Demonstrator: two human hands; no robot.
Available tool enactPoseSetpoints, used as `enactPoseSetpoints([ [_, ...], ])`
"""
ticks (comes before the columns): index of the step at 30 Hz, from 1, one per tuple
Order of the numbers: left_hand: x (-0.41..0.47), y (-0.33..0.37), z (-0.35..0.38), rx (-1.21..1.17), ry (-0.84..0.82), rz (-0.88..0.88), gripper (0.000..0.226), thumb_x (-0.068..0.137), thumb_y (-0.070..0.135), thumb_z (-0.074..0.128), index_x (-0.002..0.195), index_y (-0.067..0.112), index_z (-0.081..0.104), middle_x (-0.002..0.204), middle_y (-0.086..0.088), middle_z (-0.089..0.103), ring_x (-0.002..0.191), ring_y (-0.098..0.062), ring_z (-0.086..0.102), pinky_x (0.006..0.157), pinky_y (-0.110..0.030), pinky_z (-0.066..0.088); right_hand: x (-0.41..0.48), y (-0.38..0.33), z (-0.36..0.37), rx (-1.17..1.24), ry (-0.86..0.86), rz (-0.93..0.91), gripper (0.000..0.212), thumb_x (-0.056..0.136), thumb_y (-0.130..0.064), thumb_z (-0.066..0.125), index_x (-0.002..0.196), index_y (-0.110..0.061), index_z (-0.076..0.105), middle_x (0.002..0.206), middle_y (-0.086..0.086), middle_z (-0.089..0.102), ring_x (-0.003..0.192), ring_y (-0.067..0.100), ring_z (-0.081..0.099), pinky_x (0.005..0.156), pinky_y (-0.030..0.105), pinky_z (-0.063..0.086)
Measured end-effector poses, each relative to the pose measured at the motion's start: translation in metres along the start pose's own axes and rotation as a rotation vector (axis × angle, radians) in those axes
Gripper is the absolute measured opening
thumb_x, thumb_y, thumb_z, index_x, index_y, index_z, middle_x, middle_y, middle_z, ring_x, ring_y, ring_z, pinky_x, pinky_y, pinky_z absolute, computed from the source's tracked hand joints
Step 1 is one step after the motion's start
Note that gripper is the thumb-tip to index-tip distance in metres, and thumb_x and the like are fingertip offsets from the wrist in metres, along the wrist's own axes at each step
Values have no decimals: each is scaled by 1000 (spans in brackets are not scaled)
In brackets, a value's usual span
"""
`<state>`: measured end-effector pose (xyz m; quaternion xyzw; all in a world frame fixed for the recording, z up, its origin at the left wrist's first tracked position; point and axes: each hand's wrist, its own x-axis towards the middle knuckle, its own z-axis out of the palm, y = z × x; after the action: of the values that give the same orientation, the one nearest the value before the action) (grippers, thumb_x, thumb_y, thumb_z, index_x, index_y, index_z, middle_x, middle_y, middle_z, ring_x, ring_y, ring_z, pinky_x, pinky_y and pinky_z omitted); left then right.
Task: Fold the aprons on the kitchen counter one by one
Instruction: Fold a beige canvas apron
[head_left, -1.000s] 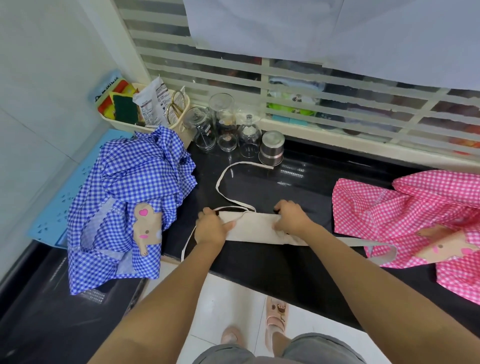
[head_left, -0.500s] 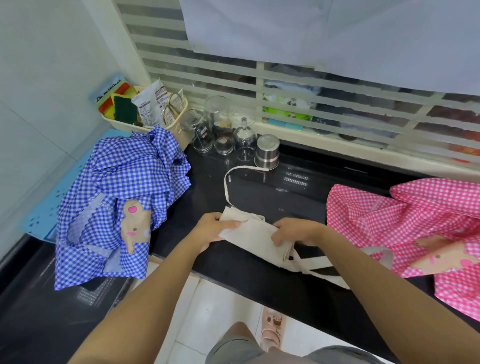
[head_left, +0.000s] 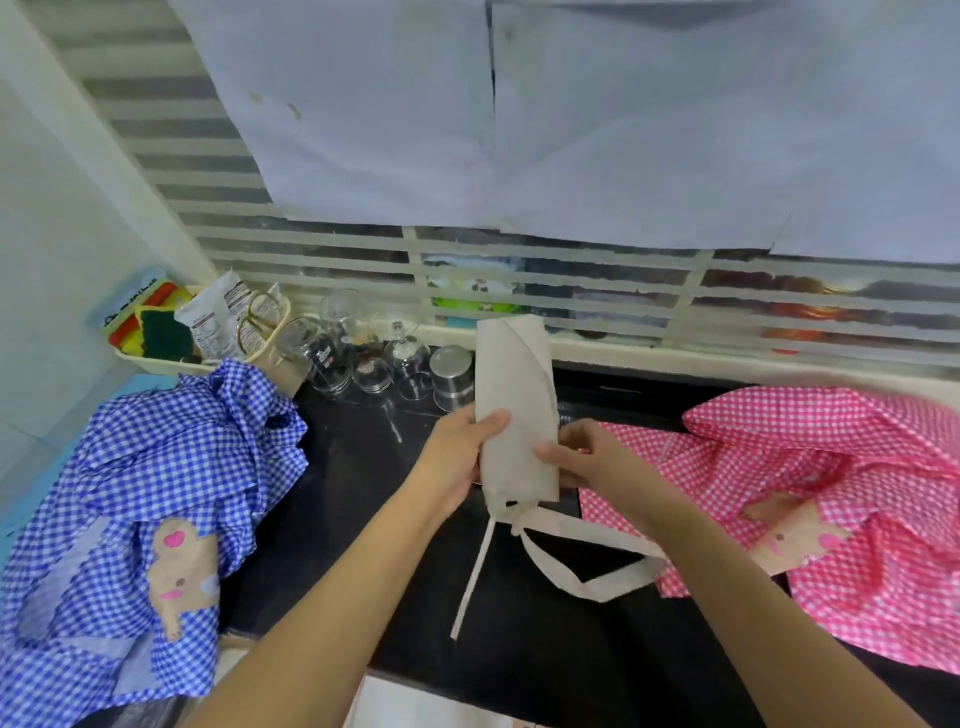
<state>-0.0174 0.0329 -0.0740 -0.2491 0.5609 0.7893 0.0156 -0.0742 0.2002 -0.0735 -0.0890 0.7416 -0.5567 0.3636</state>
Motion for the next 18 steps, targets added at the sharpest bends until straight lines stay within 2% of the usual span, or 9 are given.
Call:
enactPoseSetpoints([
  [3, -6, 30, 8, 125, -104, 50, 35, 94, 11, 55, 129, 13, 55, 120, -8, 67, 110, -24, 63, 95, -44, 51, -11, -17, -26, 17, 238, -137, 62, 78, -56, 61, 126, -19, 48, 125, -6, 54, 110, 10, 54, 94, 28, 43],
  [5, -11, 46, 16, 192, -196, 69, 36, 93, 9, 56, 128, 15, 56, 117, -4, 68, 107, -21, 65, 88, -36, 55, -19, -33, -40, -23, 171, -230, 62, 82, -58, 52, 134, -26, 46, 122, -20, 49, 107, -5, 50, 96, 26, 34],
  [7, -13, 54, 23, 228, -283, 81, 38, 92, 8, 57, 129, 15, 55, 119, -5, 68, 108, -22, 65, 86, -34, 55, -24, -45, -46, -70, 45, -270, 52, 83, -57, 45, 127, -31, 53, 108, -32, 56, 93, -18, 54, 90, 21, 35],
  [9, -17, 58, 29, 228, -340, 88, 38, 92, 5, 55, 129, 13, 55, 121, -8, 67, 110, -26, 64, 88, -36, 55, -25, -53, -49, -14, -44, -301, 40, 84, -50, 50, 117, -28, 59, 102, -23, 68, 96, -10, 62, 86, 20, 43],
  [11, -19, 61, 35, 225, -375, 111, 39, 92, 5, 55, 130, 12, 54, 122, -10, 66, 111, -28, 63, 90, -39, 54, -24, -56, -52, 105, -109, -335, 40, 81, -37, 59, 117, -20, 60, 108, -7, 71, 103, 9, 66, 82, 25, 53],
  [13, -20, 62, 39, 208, -407, 138, 41, 90, 7, 56, 131, 11, 53, 122, -12, 65, 112, -30, 63, 91, -40, 53, -22, -55, -52, 267, -163, -318, 54, 75, -35, 70, 121, -11, 57, 114, 6, 69, 106, 22, 66, 83, 32, 56],
  [16, -18, 63, 42, 187, -430, 155, 43, 89, 7, 56, 131, 11, 53, 123, -11, 65, 111, -29, 63, 87, -36, 54, -20, -50, -53, 452, -273, -209, 82, 64, -47, 82, 128, -4, 54, 123, 17, 63, 114, 34, 61, 93, 44, 52],
  [18, -16, 64, 45, 205, -452, 158, 43, 91, 6, 56, 133, 11, 51, 124, -13, 64, 113, -30, 62, 88, -37, 54, -21, -48, -53, 508, -306, -214, 74, 71, -43, 79, 129, -6, 54, 125, 18, 61, 116, 34, 59, 94, 44, 51],
])
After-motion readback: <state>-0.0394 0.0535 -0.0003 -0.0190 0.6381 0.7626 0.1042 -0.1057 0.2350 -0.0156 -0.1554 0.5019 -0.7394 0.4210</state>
